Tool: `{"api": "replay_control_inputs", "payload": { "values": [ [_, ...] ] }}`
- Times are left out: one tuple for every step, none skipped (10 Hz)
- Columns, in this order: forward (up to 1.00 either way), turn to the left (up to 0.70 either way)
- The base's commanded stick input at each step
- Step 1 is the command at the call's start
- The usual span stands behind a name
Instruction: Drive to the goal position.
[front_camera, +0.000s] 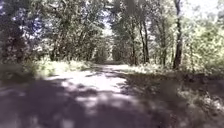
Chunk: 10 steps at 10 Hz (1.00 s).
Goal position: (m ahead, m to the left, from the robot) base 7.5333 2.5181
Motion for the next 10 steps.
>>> {"api": "replay_control_inputs", "payload": {
  "values": [
    [0.45, 0.00],
    [0.45, 0.00],
    [0.45, 0.00],
    [0.45, 0.00],
    [0.45, 0.00],
    [0.45, 0.00],
    [0.45, 0.00],
    [0.45, 0.00],
    [0.45, 0.00],
    [0.45, 0.00]
  ]
}}
